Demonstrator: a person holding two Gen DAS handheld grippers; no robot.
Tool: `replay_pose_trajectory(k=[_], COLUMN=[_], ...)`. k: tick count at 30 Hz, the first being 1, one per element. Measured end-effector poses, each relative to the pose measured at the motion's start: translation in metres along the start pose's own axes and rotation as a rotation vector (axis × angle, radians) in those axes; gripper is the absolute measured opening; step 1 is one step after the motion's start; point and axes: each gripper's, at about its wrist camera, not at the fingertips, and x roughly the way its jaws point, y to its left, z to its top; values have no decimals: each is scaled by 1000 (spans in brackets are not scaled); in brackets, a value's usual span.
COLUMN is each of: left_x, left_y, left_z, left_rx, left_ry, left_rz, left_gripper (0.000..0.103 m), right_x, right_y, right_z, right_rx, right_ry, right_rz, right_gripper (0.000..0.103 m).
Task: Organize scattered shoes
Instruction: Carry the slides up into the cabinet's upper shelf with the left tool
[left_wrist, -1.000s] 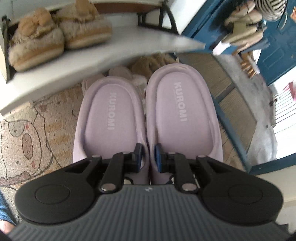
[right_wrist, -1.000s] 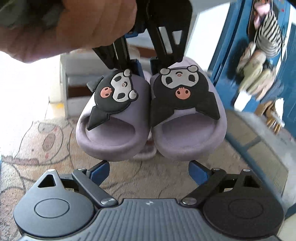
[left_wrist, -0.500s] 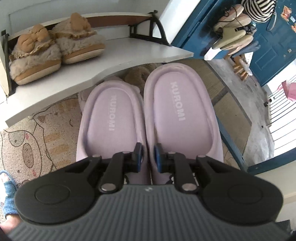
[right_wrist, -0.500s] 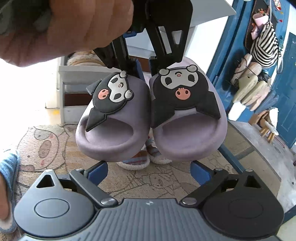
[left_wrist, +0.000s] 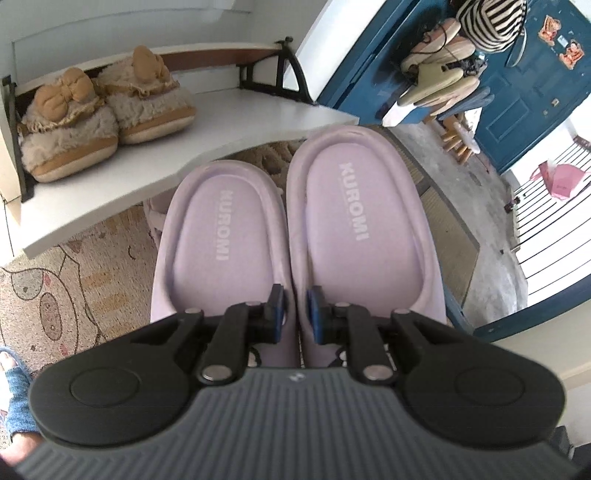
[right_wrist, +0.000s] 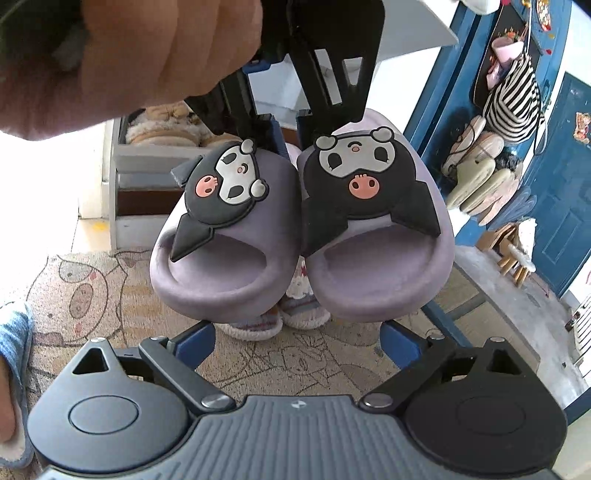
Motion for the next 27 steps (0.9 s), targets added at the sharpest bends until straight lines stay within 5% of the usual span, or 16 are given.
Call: replay_pose_trajectory(k=[13,27], left_x=[-18,13], left_y=[-4,-28], left_z=[19,63], left_rx=[9,9], left_ry=[-69,-72], left_rz=[0,33], left_gripper=[13,13], right_x=[-3,37], right_y=[-3,-46], right_z=[19,43], right_rx=[-4,22], right_ry=[-88,-126], right_rz=[-5,48], right_gripper=[97,97])
